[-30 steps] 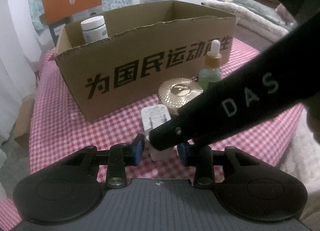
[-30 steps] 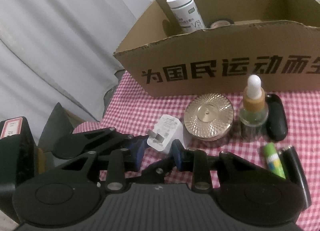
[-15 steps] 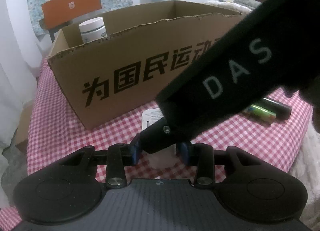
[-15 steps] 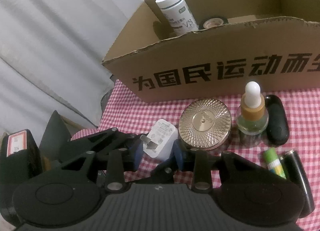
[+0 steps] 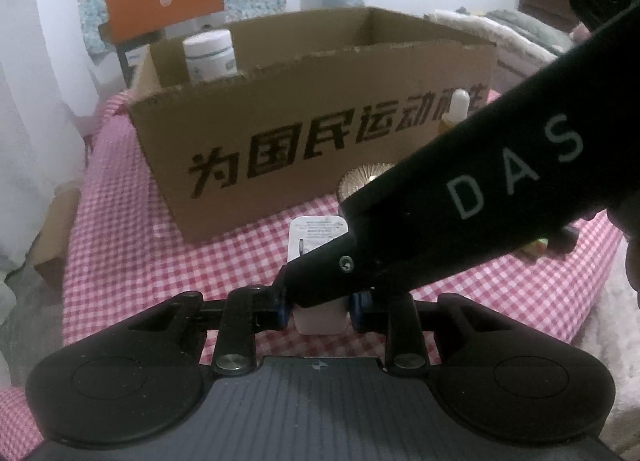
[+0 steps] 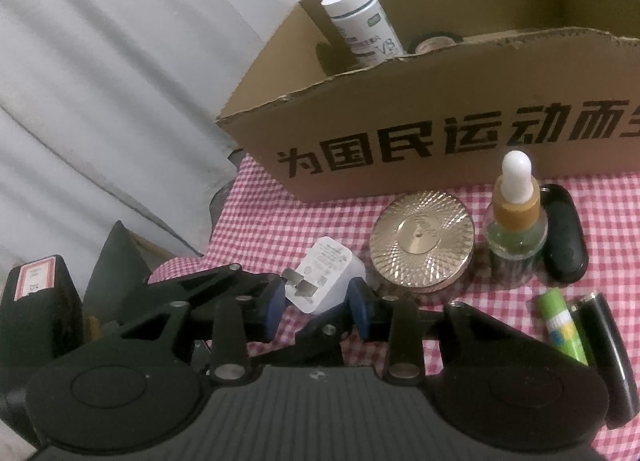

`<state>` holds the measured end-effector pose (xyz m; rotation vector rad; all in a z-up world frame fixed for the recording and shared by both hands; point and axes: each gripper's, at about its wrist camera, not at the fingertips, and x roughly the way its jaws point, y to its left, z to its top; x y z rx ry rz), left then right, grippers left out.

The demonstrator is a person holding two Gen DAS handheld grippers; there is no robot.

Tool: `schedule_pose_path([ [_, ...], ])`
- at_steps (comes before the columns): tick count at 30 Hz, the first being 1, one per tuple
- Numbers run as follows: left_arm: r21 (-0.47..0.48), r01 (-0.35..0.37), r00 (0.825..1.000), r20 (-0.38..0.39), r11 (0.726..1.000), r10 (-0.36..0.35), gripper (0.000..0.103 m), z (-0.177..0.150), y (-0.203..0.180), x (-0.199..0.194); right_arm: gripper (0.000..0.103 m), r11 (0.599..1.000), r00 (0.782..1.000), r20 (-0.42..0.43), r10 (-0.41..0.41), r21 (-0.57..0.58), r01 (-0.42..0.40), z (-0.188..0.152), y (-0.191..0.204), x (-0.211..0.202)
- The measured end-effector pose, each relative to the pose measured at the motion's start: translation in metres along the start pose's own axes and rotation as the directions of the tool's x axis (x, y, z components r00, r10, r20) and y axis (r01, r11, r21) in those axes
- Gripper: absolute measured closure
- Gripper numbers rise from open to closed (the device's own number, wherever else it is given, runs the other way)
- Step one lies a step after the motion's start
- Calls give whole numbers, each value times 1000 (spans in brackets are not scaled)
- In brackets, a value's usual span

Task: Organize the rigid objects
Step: 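Carry the white charger into the box and open the right gripper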

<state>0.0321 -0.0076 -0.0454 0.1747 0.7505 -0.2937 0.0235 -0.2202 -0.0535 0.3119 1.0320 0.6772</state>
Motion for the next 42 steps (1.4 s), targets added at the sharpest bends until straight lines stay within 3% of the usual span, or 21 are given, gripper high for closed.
schedule_pose_path([
  [6, -12, -49, 996, 68, 999, 50, 77, 18, 8, -37, 65, 998, 998, 45, 35, -58, -32, 4, 22, -19],
  [12, -9, -90, 981, 174, 996, 91, 77, 59, 22, -68, 65, 983, 985, 144, 94, -170, -69, 29, 55, -50],
  [16, 2, -80, 974, 212, 997, 77, 77, 97, 30, -68, 65, 971, 971, 208, 117, -228, -69, 59, 68, -72],
  [20, 14, -46, 978, 203, 999, 42, 77, 129, 33, -49, 65, 970, 967, 227, 111, -234, -57, 96, 67, -82],
  [25, -3, 42, 994, 99, 999, -41, 77, 155, 36, -6, 65, 985, 979, 189, 76, -166, -44, 140, 41, -76],
  [29, -8, 81, 997, -11, 997, -81, 77, 159, 35, 35, 65, 997, 991, 116, 59, -59, -53, 157, 1, -59],
  [35, -27, 106, 984, -140, 994, -108, 77, 155, 35, 76, 65, 993, 997, 8, 73, 87, -74, 166, -52, -24],
  [42, -43, 105, 966, -234, 994, -113, 76, 151, 37, 94, 65, 983, 992, -81, 99, 165, -85, 167, -82, 3],
])
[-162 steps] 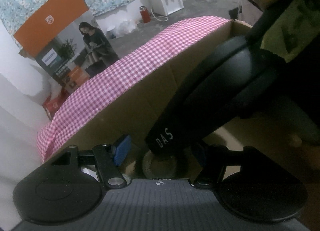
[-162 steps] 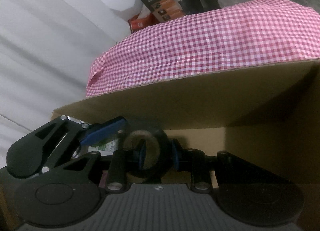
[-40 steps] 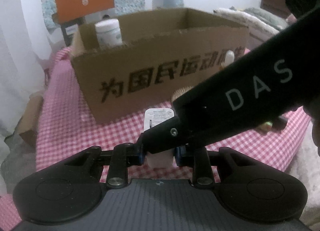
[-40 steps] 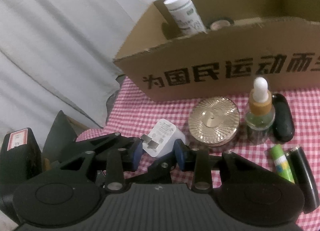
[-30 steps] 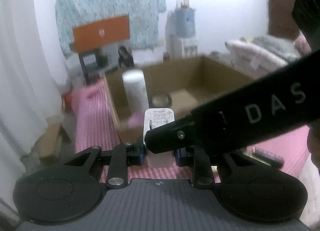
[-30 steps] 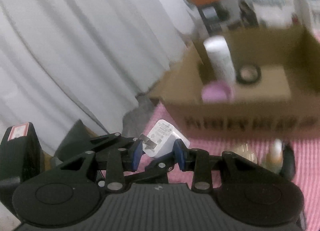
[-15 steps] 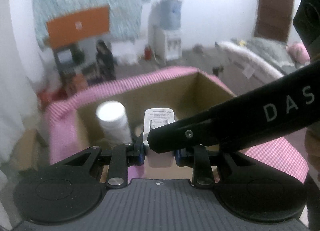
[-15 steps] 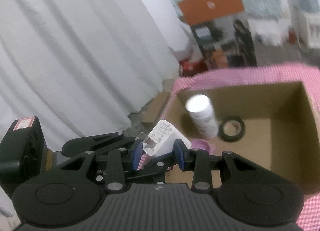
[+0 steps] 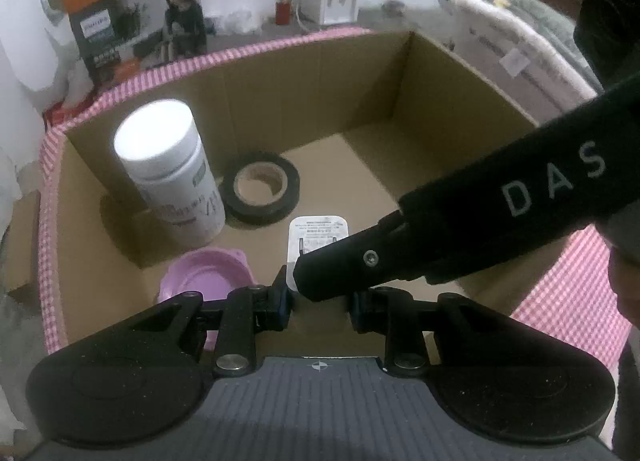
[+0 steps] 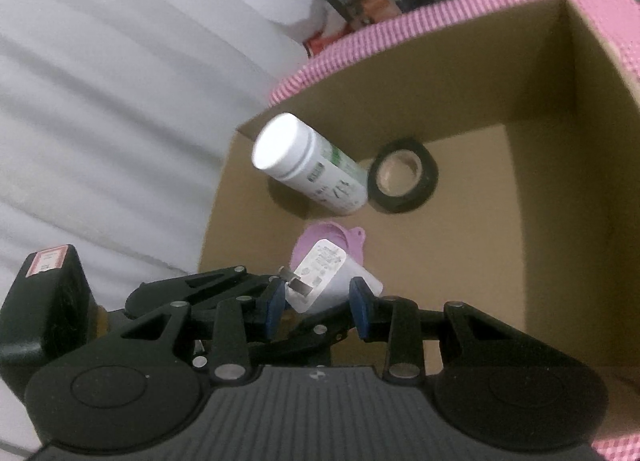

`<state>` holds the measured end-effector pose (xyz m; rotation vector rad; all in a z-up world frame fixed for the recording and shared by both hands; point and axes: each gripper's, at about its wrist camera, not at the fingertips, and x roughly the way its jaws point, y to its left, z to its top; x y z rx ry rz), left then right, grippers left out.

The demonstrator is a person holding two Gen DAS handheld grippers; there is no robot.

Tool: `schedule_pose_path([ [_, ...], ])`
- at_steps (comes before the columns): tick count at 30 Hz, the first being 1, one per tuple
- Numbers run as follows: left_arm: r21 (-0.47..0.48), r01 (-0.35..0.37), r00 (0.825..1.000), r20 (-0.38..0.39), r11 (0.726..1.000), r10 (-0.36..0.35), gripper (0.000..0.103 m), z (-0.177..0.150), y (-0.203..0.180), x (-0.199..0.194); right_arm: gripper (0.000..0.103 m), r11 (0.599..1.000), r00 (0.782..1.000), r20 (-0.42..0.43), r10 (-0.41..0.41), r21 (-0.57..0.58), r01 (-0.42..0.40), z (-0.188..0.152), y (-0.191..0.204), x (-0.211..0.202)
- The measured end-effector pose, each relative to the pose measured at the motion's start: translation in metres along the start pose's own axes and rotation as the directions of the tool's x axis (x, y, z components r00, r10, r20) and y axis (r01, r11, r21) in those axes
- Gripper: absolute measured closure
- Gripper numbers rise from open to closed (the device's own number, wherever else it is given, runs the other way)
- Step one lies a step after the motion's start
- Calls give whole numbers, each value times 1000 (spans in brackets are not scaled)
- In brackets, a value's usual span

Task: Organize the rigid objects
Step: 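Carry the white charger into the box and open the right gripper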

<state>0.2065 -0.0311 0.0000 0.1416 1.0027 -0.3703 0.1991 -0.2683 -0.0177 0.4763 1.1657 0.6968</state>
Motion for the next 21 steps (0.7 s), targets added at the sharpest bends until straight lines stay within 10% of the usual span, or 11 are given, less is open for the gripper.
schedule_pose_path([
  [21, -86, 39, 997, -67, 995, -45, 65, 5, 6, 8, 63, 999, 996, -86, -12, 49, 17, 3, -22, 25],
])
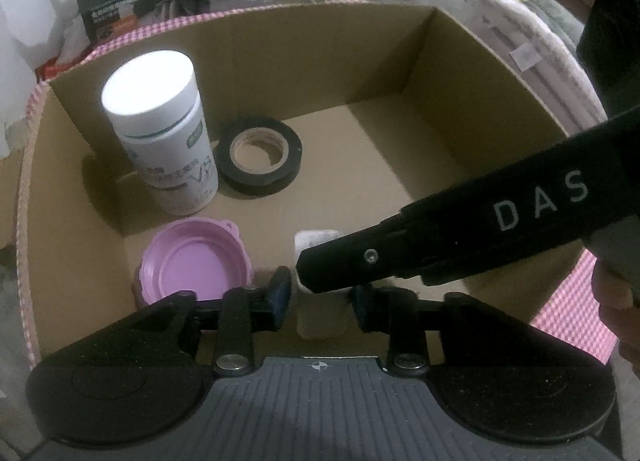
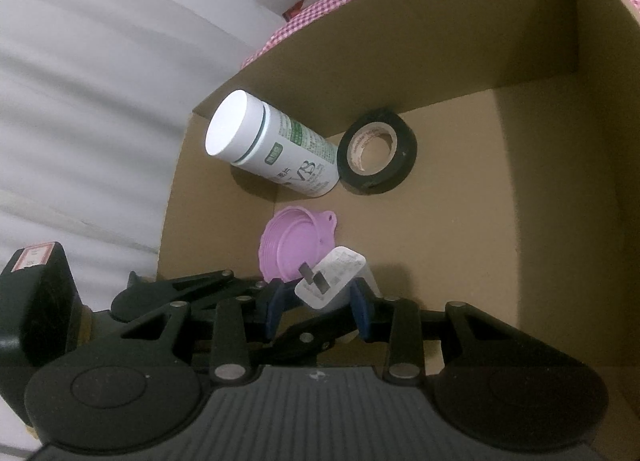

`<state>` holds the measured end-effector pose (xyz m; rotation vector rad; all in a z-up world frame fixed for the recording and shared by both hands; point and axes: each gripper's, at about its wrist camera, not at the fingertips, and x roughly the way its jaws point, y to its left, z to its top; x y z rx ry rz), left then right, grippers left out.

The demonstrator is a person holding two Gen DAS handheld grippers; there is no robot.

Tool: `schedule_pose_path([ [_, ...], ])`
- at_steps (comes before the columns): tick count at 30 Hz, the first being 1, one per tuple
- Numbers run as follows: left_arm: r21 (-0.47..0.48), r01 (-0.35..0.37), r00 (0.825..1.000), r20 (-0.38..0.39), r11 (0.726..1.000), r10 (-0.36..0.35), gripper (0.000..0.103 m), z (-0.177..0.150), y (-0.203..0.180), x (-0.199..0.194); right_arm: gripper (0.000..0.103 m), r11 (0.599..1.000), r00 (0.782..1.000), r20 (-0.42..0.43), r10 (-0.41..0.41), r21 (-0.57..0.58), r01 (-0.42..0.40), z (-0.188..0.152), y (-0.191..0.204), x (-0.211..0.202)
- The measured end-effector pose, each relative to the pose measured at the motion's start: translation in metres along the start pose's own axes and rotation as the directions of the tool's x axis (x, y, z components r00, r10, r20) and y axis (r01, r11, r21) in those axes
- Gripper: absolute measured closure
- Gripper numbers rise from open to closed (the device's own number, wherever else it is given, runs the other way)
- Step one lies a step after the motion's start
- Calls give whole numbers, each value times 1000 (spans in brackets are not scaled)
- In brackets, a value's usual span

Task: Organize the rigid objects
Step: 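Carry the white charger into the box and open the right gripper, then move the right gripper back and grasp the green lip balm tube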

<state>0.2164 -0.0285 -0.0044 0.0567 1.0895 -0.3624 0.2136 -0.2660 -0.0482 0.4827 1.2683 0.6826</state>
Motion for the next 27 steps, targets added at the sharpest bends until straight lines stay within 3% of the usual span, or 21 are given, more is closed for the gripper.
schedule_pose_path([
  [6, 19, -8, 994, 113, 1000, 6, 41, -9, -4, -29, 60, 999, 998, 59, -2, -34, 4, -4, 9, -18],
  [19, 60, -31, 954, 299, 998, 12, 32, -50, -21, -90, 60, 993, 972, 227, 63, -111, -38, -42, 43, -88],
  [27, 74, -3, 930, 366, 997, -25, 19, -93, -26, -116, 60, 984, 919, 386, 81, -179, -12, -99, 56, -133],
])
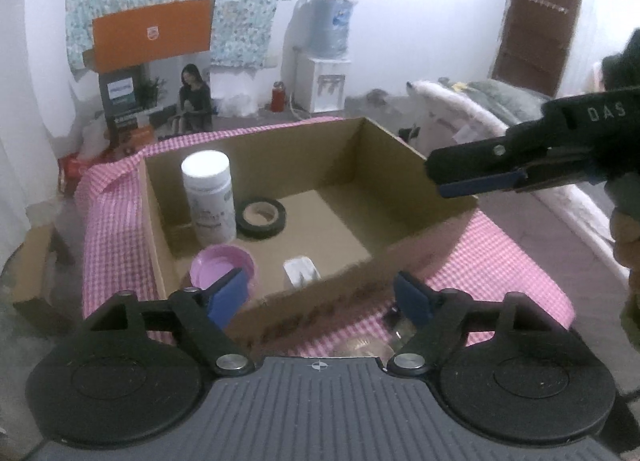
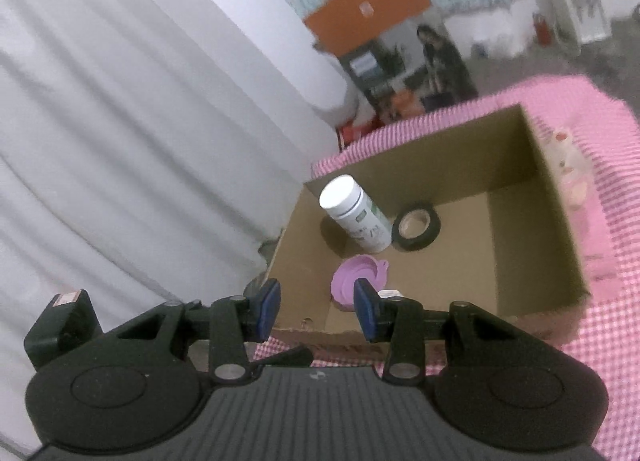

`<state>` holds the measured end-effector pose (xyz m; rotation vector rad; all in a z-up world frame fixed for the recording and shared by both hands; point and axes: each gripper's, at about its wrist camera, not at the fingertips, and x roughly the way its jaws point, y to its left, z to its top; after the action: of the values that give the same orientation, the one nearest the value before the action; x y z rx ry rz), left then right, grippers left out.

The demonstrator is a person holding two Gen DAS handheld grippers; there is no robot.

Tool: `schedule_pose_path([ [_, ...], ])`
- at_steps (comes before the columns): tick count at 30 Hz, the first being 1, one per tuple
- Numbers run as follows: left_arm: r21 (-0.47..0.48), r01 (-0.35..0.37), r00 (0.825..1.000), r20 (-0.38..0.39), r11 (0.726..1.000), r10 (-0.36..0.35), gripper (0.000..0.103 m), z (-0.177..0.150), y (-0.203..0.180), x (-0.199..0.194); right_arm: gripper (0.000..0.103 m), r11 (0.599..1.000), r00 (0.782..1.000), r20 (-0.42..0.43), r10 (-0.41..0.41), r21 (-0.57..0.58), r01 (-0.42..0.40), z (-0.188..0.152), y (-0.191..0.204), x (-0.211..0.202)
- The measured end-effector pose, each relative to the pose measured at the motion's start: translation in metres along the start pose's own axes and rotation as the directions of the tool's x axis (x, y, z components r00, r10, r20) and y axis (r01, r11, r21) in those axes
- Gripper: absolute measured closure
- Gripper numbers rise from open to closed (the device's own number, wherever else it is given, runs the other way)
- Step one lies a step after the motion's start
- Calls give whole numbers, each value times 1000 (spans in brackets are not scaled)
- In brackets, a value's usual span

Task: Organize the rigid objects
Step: 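Move the right gripper back and grasp the green lip balm tube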

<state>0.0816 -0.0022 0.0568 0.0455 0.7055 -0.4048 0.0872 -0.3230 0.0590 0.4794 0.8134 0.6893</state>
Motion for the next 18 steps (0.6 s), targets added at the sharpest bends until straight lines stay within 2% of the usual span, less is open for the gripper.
schedule_pose_path([
  [4, 23, 15, 1000, -9, 1000, -15, 15, -21, -13, -2, 60, 999, 997, 75, -35, 8, 34, -29, -4, -26],
  [7, 55, 23, 999, -43, 998, -21, 15, -38, -29, 6, 60, 996, 992, 93, -80, 43, 77, -53, -16, -36],
  [11, 82, 82, 992, -100, 993, -74, 15, -59, -51, 23, 60, 984, 985, 68, -158, 90, 152, -82, -35, -36],
  [14, 97, 119, 986, -130, 988, -106, 17, -69, -65, 36, 60, 968, 971, 39, -237, 98, 232, -101, -49, -34],
  [16, 95, 141, 982, -144, 986, -126, 22, -74, -73, 44, 60, 958, 962, 16, -273, 99, 270, -111, -56, -32],
  [18, 87, 158, 977, -157, 983, -143, 28, -78, -78, 51, 60, 959, 964, -15, -265, 99, 265, -121, -62, -29],
])
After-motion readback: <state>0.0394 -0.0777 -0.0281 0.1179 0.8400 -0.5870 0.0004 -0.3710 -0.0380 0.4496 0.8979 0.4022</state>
